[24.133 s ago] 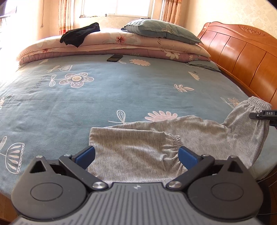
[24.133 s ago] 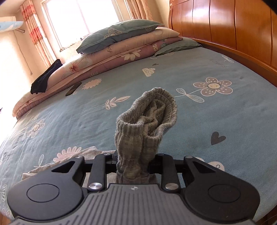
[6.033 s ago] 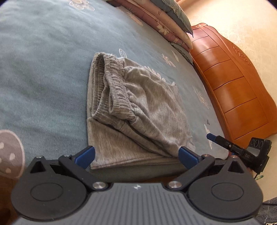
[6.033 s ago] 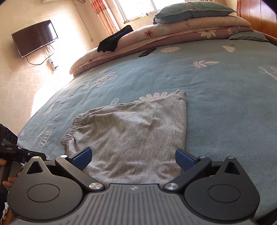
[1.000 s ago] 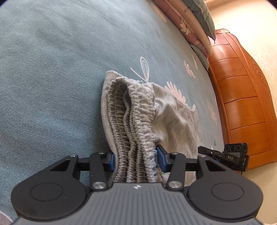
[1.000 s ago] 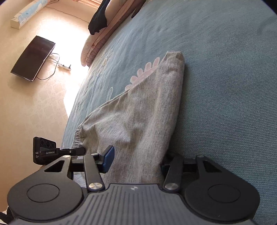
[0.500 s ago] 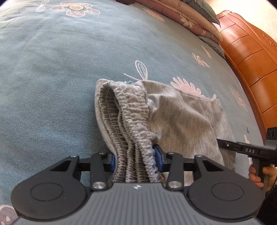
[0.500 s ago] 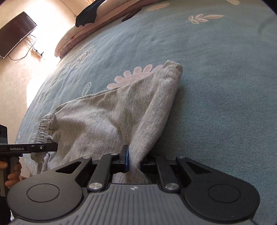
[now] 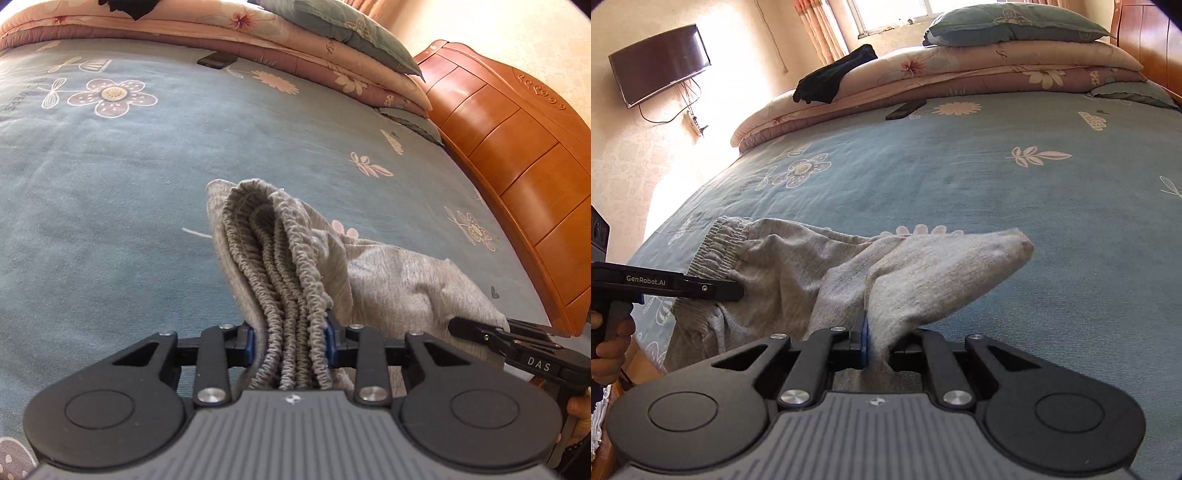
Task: Fold clothes
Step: 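Lift the grey sweatpants with both grippers and carry them toward the headboard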
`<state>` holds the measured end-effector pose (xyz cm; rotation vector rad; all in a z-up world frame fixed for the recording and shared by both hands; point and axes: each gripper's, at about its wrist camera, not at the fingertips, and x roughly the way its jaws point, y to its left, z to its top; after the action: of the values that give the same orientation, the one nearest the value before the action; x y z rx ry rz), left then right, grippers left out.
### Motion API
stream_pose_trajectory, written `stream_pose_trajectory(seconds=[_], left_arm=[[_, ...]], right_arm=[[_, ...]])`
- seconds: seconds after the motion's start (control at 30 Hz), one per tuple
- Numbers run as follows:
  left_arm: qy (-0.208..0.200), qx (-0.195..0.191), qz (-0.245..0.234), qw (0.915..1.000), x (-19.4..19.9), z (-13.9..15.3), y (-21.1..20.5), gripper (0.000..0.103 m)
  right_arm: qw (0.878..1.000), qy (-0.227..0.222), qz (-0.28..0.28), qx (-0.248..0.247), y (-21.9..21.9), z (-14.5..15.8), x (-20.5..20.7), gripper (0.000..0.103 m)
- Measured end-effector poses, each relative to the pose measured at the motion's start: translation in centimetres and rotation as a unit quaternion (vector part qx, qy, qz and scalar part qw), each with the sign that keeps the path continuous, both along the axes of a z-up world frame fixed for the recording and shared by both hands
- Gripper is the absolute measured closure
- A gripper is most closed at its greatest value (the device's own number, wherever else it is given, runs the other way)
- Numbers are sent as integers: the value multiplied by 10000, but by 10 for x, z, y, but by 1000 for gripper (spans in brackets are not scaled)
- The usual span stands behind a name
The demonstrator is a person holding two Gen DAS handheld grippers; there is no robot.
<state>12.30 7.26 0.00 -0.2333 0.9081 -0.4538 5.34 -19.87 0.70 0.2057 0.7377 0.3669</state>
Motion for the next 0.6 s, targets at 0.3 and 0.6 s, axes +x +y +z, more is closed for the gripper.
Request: stream_pose_trajectory(seconds=[0.3, 0.6], left_arm=[[-285, 105, -1226, 9920, 52, 34, -141, 72], [-519, 321, -2208, 9734, 88, 54, -303, 72]], right_arm=[[9916, -679, -1092, -103, -77, 31, -32, 91], [9631, -1141, -2404, -403, -162, 38, -37, 91]])
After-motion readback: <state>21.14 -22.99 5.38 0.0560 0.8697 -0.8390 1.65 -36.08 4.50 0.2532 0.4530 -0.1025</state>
